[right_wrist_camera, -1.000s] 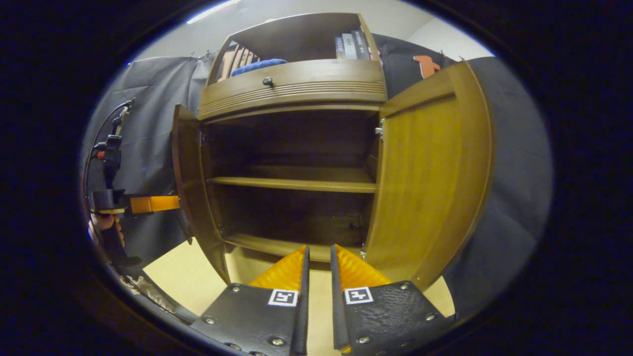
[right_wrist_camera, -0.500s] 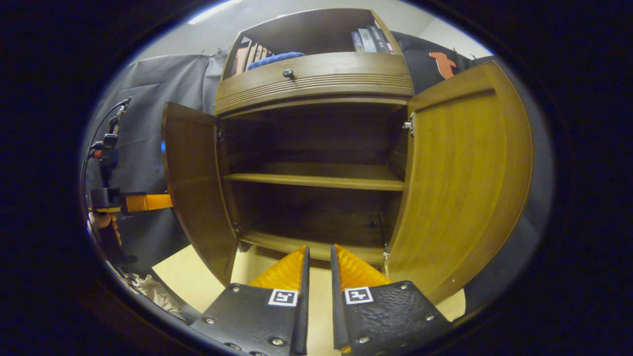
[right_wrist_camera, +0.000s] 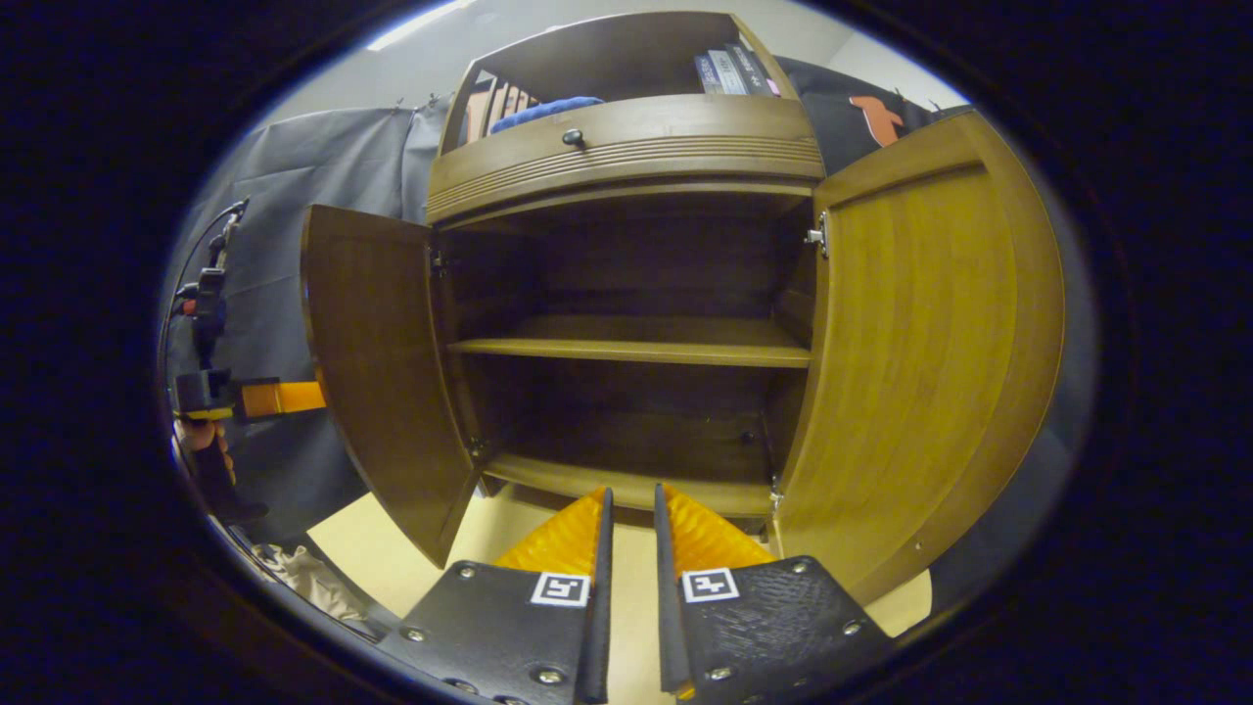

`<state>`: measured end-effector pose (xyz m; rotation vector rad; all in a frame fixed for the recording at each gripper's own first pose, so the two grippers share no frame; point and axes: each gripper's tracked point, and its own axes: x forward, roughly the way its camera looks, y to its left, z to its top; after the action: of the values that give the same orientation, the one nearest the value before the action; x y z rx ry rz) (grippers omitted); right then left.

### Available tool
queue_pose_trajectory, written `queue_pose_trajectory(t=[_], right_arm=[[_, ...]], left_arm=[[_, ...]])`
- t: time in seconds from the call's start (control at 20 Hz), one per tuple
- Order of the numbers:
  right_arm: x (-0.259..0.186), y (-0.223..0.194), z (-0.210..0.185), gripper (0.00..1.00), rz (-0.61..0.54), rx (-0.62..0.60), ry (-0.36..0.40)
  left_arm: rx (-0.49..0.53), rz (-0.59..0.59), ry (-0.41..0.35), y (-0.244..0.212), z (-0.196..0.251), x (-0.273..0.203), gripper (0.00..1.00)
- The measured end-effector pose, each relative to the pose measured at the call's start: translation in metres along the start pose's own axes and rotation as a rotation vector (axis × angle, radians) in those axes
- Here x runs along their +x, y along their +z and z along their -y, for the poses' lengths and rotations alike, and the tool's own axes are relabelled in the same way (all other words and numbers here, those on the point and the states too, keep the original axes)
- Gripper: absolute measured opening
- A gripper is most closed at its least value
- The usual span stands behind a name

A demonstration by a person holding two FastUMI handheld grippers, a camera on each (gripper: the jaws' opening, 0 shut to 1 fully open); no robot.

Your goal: Open the right door of the double-door shoe cabinet with the right hand, and open the left door with the left hand.

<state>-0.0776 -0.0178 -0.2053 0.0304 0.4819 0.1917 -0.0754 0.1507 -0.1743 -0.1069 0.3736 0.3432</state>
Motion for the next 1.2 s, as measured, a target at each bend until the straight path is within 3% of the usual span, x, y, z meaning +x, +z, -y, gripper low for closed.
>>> queue_pose_trajectory(t=[0.1,0.3,0.35,0.4,0.95,1.2], right_arm=[[0.000,0.000,-0.001,0.20,0.000,0.006,0.006],[0.000,-0.001,-0.003,0.20,-0.004,0.006,0.022],[0.000,-0.001,-0.003,0.20,-0.005,0.006,0.028],[0.001,-0.001,-0.003,0.20,-0.005,0.003,0.031],[0.002,-0.001,-0.007,0.20,-0.012,0.009,0.040],[0.003,0.000,-0.009,0.20,-0.012,-0.003,0.064]], left_arm=[[0.007,0.001,0.027,0.002,-0.010,-0.002,0.11],[0.011,0.005,0.063,0.004,-0.029,-0.003,0.14],[0.008,0.001,0.073,0.003,-0.034,-0.003,0.07],[0.008,-0.003,0.084,0.002,-0.041,-0.002,0.11],[-0.026,-0.013,0.203,0.001,-0.096,-0.014,0.08],[-0.041,-0.009,0.211,0.001,-0.100,-0.017,0.07]])
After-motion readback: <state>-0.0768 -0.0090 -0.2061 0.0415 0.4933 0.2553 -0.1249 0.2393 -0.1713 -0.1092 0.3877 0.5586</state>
